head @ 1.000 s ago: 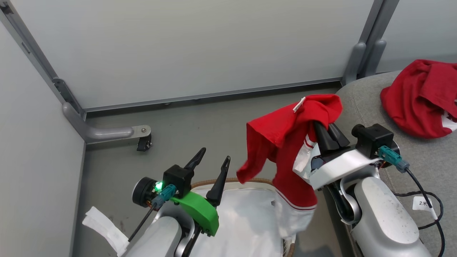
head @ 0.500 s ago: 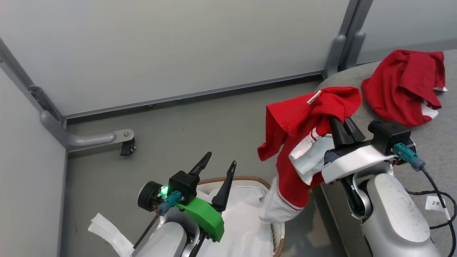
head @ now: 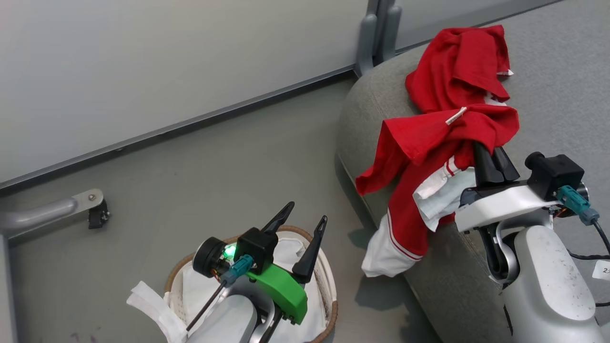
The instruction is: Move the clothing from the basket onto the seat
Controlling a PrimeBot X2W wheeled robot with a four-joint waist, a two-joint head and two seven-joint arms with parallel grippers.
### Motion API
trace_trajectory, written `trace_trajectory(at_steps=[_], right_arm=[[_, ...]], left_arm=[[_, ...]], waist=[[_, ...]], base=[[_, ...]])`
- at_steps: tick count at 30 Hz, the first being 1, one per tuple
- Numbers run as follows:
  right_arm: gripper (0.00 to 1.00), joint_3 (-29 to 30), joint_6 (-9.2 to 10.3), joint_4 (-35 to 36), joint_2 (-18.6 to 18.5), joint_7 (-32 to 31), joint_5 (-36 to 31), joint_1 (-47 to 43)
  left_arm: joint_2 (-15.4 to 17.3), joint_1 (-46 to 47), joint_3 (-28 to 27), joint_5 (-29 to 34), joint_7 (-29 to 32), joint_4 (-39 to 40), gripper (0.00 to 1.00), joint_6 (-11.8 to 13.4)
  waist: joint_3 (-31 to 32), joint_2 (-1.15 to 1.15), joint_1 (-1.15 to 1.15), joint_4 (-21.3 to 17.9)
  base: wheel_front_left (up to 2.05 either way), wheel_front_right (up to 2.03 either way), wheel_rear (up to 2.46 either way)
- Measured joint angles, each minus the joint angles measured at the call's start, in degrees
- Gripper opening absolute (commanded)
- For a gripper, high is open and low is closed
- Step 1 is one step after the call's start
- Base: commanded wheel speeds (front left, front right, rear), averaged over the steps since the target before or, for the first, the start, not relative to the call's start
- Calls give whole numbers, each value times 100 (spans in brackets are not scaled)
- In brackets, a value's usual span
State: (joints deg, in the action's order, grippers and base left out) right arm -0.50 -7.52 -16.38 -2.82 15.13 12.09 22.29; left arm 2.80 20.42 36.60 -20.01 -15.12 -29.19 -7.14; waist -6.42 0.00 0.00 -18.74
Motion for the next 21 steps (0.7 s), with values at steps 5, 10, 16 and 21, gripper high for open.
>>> trace_trajectory(at_steps=[5, 10, 16, 21], right_arm=[[0, 213, 0, 49, 0, 0, -26, 101], [0, 557, 0, 202, -1, 0, -334, 619], [0, 1180, -1, 203, -307, 1, -915, 1739], [0, 1734, -1, -200, -920, 1, -891, 2660]], left_arm=[[-4, 92, 43, 15, 0, 20, 100, -12], [-4, 196, 89, 55, 0, 12, 100, -15], [-4, 414, 82, 221, 0, 60, 100, -16], [-1, 603, 79, 381, 0, 134, 100, -19]], waist=[[-229, 0, 0, -233], [-469, 0, 0, -296], [-782, 0, 0, -183], [-1099, 0, 0, 13]], base=[[0, 0, 0], [0, 0, 0], [0, 0, 0], [0, 0, 0]])
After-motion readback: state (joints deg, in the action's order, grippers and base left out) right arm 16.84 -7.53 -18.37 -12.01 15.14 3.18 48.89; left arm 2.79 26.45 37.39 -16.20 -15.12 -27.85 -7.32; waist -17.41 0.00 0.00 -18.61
